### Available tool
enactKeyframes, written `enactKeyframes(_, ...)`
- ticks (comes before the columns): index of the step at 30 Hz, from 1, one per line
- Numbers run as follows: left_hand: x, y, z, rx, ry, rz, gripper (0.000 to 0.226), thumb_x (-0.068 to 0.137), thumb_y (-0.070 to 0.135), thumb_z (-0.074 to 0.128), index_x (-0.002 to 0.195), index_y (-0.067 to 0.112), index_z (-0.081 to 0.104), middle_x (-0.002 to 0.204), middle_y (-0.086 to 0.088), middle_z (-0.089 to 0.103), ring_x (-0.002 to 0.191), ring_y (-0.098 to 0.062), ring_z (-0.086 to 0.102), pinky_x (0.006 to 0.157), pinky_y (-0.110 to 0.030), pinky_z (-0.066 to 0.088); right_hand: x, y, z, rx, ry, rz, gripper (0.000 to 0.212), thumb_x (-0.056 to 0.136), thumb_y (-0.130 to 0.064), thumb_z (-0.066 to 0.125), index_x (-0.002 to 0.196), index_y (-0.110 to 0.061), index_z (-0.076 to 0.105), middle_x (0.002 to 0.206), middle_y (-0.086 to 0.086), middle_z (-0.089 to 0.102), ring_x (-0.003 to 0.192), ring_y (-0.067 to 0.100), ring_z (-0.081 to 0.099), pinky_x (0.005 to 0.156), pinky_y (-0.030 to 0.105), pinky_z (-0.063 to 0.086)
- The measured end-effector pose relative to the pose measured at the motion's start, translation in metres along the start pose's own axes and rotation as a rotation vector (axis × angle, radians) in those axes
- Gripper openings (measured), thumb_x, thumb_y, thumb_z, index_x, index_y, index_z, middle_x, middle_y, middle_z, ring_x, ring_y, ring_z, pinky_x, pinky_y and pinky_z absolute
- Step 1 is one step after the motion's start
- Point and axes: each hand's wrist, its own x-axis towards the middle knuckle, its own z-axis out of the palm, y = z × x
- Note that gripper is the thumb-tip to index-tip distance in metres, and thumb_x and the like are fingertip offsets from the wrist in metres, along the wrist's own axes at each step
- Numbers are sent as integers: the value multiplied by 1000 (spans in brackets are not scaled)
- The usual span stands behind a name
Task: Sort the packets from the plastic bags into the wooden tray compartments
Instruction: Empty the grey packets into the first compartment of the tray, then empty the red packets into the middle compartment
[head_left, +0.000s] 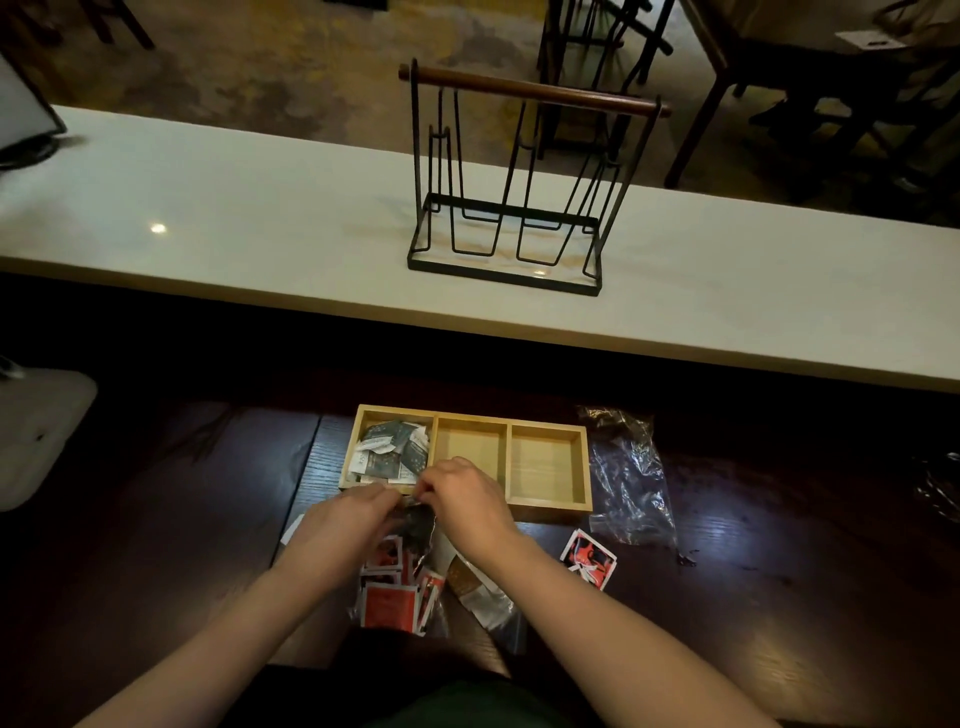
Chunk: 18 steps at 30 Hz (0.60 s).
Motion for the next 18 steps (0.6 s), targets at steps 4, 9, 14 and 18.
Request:
enactKeyframes(4,1,2,4,209,-58,-8,37,62,20,83,91,19,60,88,2,65,77,-17,63,53,-30,50,-2,-2,6,3,3,13,21,90,-18,54,110,-17,61,113,4,61,111,22,51,85,37,45)
enactKeyframes(9,12,6,0,118,-87,-96,10,89,16,55,99,18,58,99,-2,65,85,-24,65,62,-33,44,-5,4,5,-23,-1,18,34,88,-18,59,123,-17,56,123,3,56,117,22,47,91,37,44)
enactKeyframes(14,12,5,-26,-255,-201,-85,18,90,21,58,73,27,58,67,13,54,67,-3,54,61,-18,38,-10,9,-9,42,63,11,17,92,-25,53,101,-21,67,106,-1,64,107,17,49,82,30,40)
enactKeyframes(18,4,13,-58,-537,-466,-50,24,87,17,64,67,29,59,61,12,59,56,1,58,57,-15,47,-18,1,-18,181,51,-44,11,88,-27,60,92,-23,70,98,-5,65,100,13,52,82,30,44)
